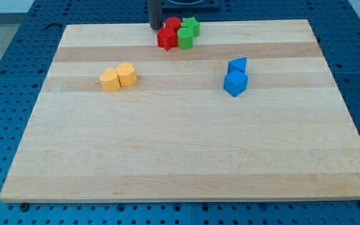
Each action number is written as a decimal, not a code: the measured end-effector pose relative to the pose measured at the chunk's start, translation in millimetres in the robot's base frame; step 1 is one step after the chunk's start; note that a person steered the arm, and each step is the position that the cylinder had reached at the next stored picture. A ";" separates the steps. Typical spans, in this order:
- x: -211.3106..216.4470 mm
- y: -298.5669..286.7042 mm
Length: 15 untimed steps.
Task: Move the yellow hexagon along with yellow heart to the center left
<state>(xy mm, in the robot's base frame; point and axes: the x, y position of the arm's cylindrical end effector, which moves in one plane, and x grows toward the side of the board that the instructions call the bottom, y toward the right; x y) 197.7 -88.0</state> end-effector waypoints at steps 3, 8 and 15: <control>58.5 -106.7; 139.3 -7.8; 189.9 -48.0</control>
<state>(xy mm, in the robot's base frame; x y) 387.6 -136.0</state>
